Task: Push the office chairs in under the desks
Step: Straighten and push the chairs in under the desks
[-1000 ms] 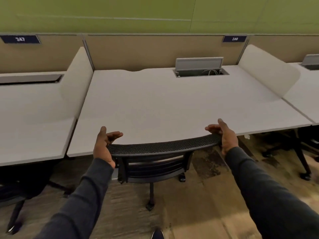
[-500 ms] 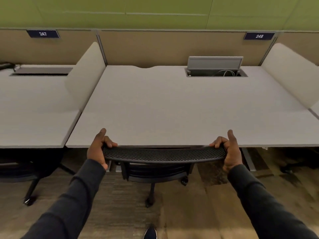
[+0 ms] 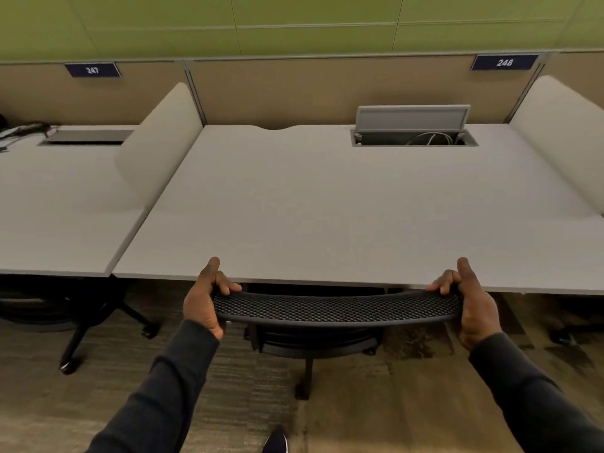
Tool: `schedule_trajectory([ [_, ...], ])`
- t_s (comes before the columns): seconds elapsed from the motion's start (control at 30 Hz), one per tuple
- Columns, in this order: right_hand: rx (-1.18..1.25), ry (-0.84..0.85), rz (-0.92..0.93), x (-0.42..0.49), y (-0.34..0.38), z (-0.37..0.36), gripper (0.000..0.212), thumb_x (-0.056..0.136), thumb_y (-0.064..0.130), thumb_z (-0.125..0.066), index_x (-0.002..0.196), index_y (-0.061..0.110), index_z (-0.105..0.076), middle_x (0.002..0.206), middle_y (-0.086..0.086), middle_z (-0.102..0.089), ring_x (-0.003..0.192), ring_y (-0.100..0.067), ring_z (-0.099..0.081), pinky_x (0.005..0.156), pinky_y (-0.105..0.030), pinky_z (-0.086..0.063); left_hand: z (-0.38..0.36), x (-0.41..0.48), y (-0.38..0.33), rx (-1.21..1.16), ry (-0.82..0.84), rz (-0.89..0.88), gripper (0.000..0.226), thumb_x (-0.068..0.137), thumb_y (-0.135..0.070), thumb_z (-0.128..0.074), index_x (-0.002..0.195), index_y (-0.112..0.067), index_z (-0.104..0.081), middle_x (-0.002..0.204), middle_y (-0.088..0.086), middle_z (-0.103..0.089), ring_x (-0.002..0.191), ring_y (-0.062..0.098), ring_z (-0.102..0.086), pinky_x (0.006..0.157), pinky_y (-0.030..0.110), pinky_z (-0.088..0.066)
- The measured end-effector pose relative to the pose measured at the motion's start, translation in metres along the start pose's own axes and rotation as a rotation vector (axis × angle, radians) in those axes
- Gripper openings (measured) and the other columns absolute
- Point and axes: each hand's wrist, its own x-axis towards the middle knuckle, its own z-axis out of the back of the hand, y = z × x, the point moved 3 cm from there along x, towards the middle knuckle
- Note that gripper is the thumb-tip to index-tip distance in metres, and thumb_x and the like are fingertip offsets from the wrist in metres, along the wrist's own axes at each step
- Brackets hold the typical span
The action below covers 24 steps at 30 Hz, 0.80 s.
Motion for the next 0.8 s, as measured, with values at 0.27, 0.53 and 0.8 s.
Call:
schedule_trajectory([
  [0.27, -0.069, -0.086, 0.034, 0.021, 0.025, 0.051, 0.059, 0.097, 0.060, -0.051, 0.054, 0.020, -0.055, 0.071, -0.010, -0.070, 0.072, -0.023, -0.068, 0.088, -0.046, -0.052, -0.057, -0.013, 0.026, 0.013, 0.008, -0.016, 0.052, 0.092, -0.039, -0.063, 0.049, -0.014, -0.051, 0.063, 0.012, -0.061, 0.066, 0.026, -0.057, 0.091, 0.049, -0.047],
  [0.53, -0.205, -0.140, 0.025, 0.030, 0.037, 0.094, 0.059, 0.094, 0.065, -0.050, 0.053, 0.023, -0.059, 0.076, -0.008, -0.075, 0.080, -0.025, -0.068, 0.089, -0.044, -0.051, -0.098, -0.009, 0.042, 0.091, 0.028, -0.005, 0.052, 0.092, -0.037, -0.064, 0.046, -0.016, -0.053, 0.063, 0.011, -0.065, 0.070, 0.028, -0.062, 0.087, 0.047, -0.050],
  [0.8, -0.301, -0.140, 0.018, 0.032, 0.046, 0.110, 0.052, 0.095, 0.060, -0.052, 0.061, 0.022, -0.058, 0.081, -0.009, -0.076, 0.085, -0.029, -0.067, 0.086, -0.045, -0.050, -0.109, -0.013, 0.054, 0.172, 0.030, -0.007, 0.052, 0.097, -0.035, -0.058, 0.048, -0.016, -0.055, 0.065, 0.010, -0.068, 0.081, 0.031, -0.060, 0.105, 0.058, -0.042],
])
